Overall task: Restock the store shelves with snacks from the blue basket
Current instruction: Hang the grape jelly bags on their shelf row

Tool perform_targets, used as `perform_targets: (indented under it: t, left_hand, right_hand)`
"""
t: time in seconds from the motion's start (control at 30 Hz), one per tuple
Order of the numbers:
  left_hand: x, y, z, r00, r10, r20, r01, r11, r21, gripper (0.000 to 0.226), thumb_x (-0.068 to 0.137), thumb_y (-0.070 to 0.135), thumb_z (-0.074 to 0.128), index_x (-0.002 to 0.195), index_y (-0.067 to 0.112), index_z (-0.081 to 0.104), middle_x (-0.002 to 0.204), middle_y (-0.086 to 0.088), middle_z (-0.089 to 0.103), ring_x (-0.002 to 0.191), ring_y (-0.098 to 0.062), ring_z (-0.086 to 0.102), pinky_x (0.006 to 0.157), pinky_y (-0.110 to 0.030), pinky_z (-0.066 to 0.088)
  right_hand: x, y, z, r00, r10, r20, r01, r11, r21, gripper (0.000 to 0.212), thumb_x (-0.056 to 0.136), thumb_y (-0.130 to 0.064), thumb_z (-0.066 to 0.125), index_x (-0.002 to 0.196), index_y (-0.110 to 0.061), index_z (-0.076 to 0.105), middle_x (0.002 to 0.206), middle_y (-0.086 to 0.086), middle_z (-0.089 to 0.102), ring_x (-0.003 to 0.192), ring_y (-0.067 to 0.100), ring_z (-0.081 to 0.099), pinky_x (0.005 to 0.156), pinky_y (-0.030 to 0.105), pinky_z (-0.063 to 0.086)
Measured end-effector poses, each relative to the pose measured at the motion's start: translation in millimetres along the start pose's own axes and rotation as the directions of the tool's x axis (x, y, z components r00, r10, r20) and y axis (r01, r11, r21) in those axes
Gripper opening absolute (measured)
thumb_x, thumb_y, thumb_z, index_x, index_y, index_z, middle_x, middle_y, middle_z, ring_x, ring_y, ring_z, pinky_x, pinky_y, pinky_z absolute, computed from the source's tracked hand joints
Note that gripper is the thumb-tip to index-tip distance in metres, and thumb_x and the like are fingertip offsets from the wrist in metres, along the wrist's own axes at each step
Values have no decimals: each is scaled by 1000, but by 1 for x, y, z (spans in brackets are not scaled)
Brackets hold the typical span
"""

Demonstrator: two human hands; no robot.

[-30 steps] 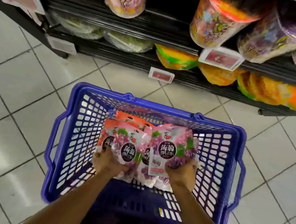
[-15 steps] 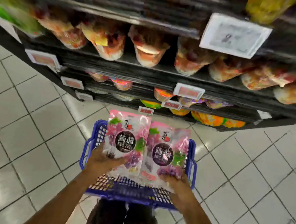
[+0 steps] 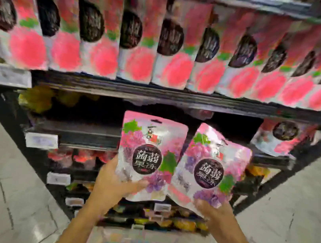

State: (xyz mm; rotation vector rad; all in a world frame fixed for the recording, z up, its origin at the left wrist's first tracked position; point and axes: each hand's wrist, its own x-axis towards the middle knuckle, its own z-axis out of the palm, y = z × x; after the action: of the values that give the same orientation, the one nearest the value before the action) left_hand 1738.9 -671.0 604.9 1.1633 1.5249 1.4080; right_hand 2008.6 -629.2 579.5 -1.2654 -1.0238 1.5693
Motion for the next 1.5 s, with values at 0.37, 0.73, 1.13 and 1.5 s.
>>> perform_targets:
  t: [0.37,0.73,1.13,1.5]
  left_hand:
    - [29,215,-36,917,398,-34,-399,906,-141,69,38,49,93,102,39,68,99,7,77,90,-14,74,73,-32,56]
    - [55,271,-27,894,446,-34,-446,886,-127,49,54,25,91,97,38,70,94,1,78,84,-18,75,64,-26,59]
    - [67,285,-27,871,483,-83,-490,866,-100,57,43,39,92,96,39,70,94,1,78,85,-18,75,65,-24,59]
    - [71,288,-42,868,489,-90,-496,861,-112,57,47,33,97,97,37,71,96,0,78,85,-19,75,64,-21,58]
  right_hand:
    - [-38,-217,36,804,-595,1,594,802,57,67,33,-40,100,94,-33,74,90,11,76,79,23,74,65,27,58]
    - [-18,-346,66,605,-796,-9,782,596,-183,87,64,-32,88,141,-19,49,139,3,58,127,19,54,105,33,42]
    - [23,-380,125,615,-786,67,788,615,-18,42,77,-12,83,89,-38,53,74,-41,61,75,-24,58,59,2,46]
    - [51,-397,149,611,-789,67,792,608,-60,97,77,-26,84,155,-17,25,155,-5,35,141,17,34,114,37,32]
